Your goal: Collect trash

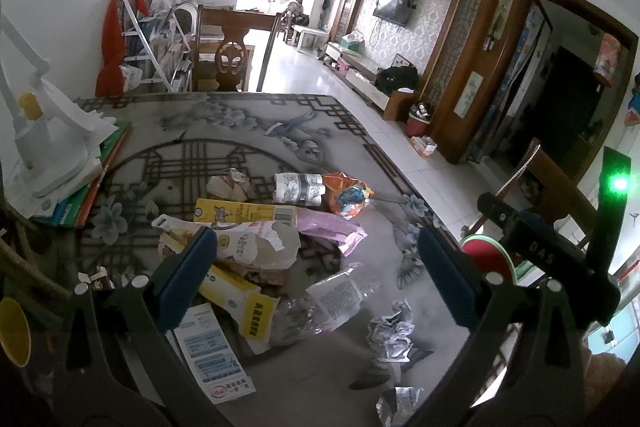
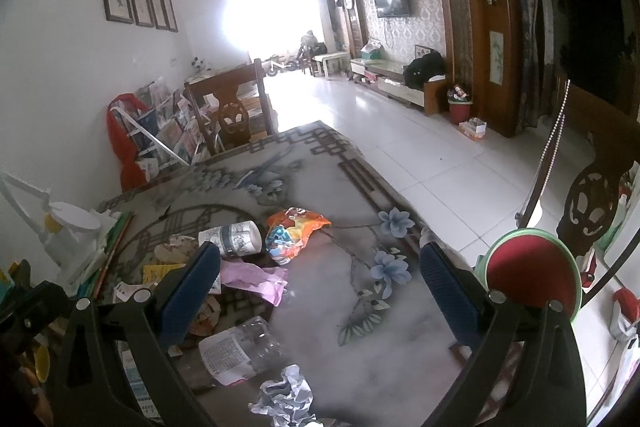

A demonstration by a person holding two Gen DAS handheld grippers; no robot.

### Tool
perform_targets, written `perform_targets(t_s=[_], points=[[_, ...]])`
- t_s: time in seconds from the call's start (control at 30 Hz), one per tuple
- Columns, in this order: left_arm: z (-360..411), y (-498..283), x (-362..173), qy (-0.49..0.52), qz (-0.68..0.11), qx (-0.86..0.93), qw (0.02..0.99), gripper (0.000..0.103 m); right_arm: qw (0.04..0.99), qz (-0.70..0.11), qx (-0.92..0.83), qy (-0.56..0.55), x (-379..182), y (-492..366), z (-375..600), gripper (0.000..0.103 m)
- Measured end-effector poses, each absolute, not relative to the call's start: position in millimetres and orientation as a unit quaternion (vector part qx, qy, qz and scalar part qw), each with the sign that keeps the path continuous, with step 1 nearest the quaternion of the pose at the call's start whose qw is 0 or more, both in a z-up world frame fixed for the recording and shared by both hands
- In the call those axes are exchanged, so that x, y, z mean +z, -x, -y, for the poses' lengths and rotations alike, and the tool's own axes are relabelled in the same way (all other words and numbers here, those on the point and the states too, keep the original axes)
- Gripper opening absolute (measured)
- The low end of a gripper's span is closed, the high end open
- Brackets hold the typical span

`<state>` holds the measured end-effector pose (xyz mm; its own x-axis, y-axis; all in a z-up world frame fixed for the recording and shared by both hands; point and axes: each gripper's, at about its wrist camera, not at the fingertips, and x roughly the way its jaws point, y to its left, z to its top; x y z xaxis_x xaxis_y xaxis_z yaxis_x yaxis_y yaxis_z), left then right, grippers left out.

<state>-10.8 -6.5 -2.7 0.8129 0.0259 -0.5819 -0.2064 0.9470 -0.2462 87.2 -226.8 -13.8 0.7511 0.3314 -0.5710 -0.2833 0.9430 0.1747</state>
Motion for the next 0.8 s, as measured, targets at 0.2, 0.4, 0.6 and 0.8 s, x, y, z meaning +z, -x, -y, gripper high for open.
perform_targets(t_s=[0.2,0.4,0.6,0.8], points=[[6.8,11.3,-3.4,0.15,-0.299,0.062,0.94,0.098,0.935,-0.311,0.165,-0.038,-14.2,-87.1,227.6,0.096],[6.5,11.6,-3.4,0.15,-0.298,0.06,0.941,0.098,0.935,-0.313,0.164,-0.038,-14.2,-87.4,226.9,0.096],[6.3,8.7,-4.6,0.15,-0.298,0.06,0.941,0.098,0.936,-0.309,0.163,-0.036,-15.8,-86.2,227.9,0.096],[8.8,8.5,-5.2,0.146,-0.298,0.057,0.942,0.098,0.935,-0.313,0.159,-0.042,-17.7,-87.0,232.4,0.096]])
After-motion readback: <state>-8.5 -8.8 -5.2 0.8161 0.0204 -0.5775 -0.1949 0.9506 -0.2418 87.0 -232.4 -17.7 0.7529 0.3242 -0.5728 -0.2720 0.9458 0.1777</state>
